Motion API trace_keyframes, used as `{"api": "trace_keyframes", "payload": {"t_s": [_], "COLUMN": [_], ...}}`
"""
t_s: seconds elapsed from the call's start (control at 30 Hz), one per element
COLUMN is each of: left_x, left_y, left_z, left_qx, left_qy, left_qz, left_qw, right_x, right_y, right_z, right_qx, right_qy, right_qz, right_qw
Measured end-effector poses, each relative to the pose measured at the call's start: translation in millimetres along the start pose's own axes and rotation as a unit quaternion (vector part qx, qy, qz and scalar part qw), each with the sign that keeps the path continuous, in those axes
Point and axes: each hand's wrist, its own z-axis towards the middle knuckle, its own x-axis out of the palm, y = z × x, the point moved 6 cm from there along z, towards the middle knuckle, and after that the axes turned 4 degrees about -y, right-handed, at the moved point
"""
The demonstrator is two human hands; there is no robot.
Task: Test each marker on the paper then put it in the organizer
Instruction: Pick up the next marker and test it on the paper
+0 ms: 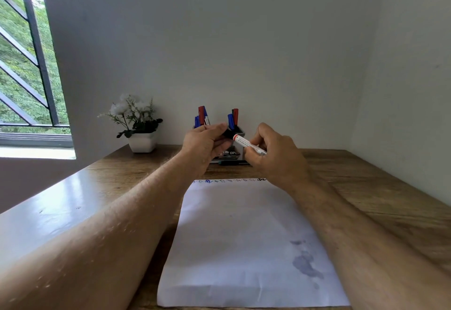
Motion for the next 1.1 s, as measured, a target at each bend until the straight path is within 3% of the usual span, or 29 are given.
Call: {"api": "trace_keyframes", "payload": {"t_s": [0.47,0.77,0.87,0.93,1.03,1.1], "left_x": [2,18,15,13,17,25], "left_y": [4,12,0,-17,-48,-62], "left_z": [2,-9,-6,-5,-5,-2], "left_qx": [-0.024,-0.011,0.065,0.159,0.321,0.383], "left_qy": [0.006,0.076,0.053,0.031,-0.024,-0.039], "left_qz": [-0.034,0.083,0.084,0.124,0.218,0.238], "left_qw": [0.999,0.994,0.993,0.979,0.921,0.891], "right_x": [7,13,12,8,2,5], "right_y": [-2,-19,-21,-22,-24,-24], "right_z": [2,0,2,5,7,8], "right_qx": [0.085,0.140,0.117,0.100,0.085,0.070], "right_qy": [-0.017,0.012,0.008,-0.015,-0.031,-0.014], "right_qz": [0.071,0.082,0.033,0.003,0.000,-0.012], "right_qw": [0.994,0.987,0.993,0.995,0.996,0.997]}}
